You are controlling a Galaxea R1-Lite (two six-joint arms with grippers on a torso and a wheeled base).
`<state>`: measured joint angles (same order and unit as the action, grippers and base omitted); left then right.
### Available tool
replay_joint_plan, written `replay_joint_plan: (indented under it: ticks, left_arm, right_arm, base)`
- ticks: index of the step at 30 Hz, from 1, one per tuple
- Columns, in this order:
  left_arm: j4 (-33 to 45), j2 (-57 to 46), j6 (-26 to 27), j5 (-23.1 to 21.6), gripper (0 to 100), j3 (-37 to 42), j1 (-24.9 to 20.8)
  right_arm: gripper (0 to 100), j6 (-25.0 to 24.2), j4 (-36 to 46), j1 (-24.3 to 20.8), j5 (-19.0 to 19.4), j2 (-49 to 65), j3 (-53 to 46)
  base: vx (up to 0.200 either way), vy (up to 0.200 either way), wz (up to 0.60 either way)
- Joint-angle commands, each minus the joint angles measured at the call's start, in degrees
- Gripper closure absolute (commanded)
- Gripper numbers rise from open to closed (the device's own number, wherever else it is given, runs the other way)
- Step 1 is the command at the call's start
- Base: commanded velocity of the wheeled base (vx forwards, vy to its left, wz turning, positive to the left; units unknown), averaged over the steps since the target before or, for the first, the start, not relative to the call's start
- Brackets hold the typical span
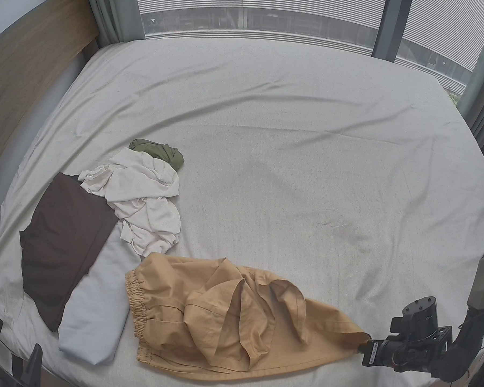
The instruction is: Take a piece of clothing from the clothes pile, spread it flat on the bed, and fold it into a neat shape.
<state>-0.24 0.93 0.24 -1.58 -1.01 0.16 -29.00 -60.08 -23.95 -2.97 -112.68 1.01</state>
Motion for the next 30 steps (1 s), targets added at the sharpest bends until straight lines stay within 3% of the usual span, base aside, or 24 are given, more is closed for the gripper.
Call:
replay_joint_plan:
  ticks: [1, 12, 24, 25, 30]
  left_arm:
    - [-0.02, -0.93, 0.02, 0.00, 0, 1.01, 0.02]
    - [-0.02, -0.93, 0.02, 0.00, 0, 1.01, 0.02]
    - [-0.02, -0.93, 0.02, 0.00, 0, 1.01, 0.02]
    - [-0.02, -0.93, 0.02, 0.00, 0, 1.01, 0.02]
    - [-0.02, -0.93, 0.02, 0.00, 0, 1.01, 0.02]
  right_arm:
    - [100, 0.09, 2.33, 1.54, -0.10, 3.08, -1.01]
    - [100, 1.05, 7.87, 4.62, 0.16, 7.03, -1.01]
    - [100, 1.40, 9.54, 4.88, 0.51, 6.77, -1.01]
    - [0, 1.58, 9.54, 4.88, 0.51, 6.86, -1.01]
    - [0, 1.67, 8.66, 4.71, 0.43, 7.38, -1.01]
  base:
    - [0.000, 0.000, 0.00]
    - [0.000, 0.000, 0.00]
    - [0.000, 0.000, 0.00]
    - [0.000, 0.000, 0.00]
    - [0.000, 0.000, 0.00]
